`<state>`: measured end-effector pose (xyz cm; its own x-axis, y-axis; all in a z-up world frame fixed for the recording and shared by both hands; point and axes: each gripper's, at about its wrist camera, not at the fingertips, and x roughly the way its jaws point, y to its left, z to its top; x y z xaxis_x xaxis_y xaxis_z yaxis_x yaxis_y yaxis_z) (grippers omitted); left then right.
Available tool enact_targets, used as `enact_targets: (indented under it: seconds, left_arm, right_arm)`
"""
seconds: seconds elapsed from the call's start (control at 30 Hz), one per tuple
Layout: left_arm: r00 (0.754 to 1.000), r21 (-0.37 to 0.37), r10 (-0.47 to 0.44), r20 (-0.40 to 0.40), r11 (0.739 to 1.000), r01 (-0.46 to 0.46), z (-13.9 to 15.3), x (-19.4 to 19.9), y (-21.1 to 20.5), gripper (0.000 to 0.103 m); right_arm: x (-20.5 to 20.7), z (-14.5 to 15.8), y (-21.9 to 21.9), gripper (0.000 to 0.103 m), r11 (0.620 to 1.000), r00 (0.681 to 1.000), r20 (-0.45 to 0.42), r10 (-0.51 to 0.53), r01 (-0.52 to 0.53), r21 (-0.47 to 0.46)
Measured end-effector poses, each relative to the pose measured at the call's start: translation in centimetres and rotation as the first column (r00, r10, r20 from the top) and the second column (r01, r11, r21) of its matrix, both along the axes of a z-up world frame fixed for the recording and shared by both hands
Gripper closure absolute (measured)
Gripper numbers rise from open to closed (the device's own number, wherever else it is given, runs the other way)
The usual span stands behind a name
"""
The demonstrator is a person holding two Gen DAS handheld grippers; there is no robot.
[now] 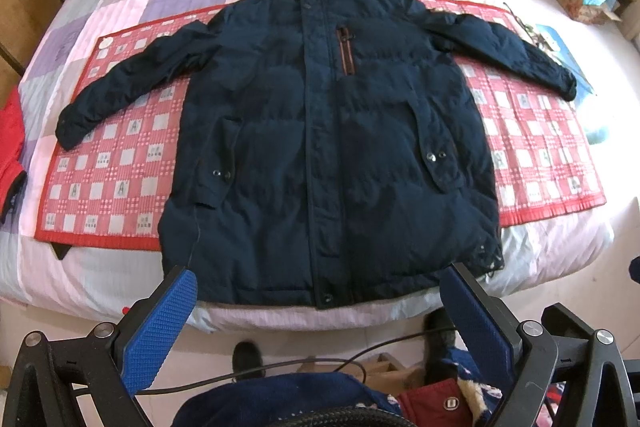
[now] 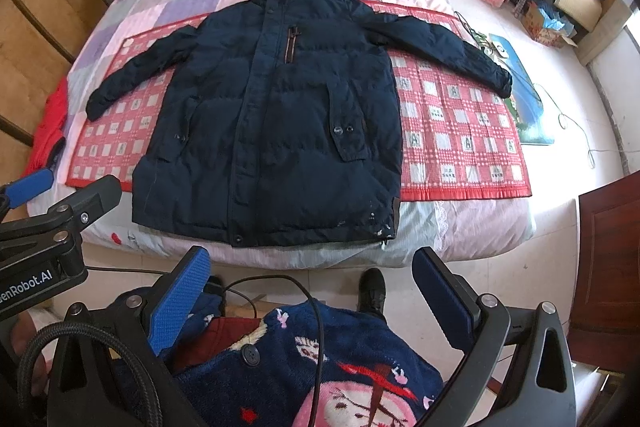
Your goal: Fold large clothes
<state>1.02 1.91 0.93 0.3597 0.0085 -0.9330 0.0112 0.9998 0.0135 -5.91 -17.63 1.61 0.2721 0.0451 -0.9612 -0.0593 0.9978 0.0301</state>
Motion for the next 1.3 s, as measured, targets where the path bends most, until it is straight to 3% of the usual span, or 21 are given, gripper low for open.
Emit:
enact_targets:
  seconds: [0.4,1.3]
  left_arm:
    - [1.0,0.001,-0.023,-0.01,1.0,0.023,-0.7,3.1,-0.8,0.003]
    - [0.995,-0.036,-0.093,-0.047,0.995,0.092,-1.8,6.3,-0.8,0.003]
  right_arm:
    - [1.5,-0.1,0.1,0.0,1.0,1.0,-0.008,-0.011,0.011,-0.009]
    - [4.2,-0.9,0.3,0.0,0.997,0.995,-0.064,-0.07,0.067,-0.045]
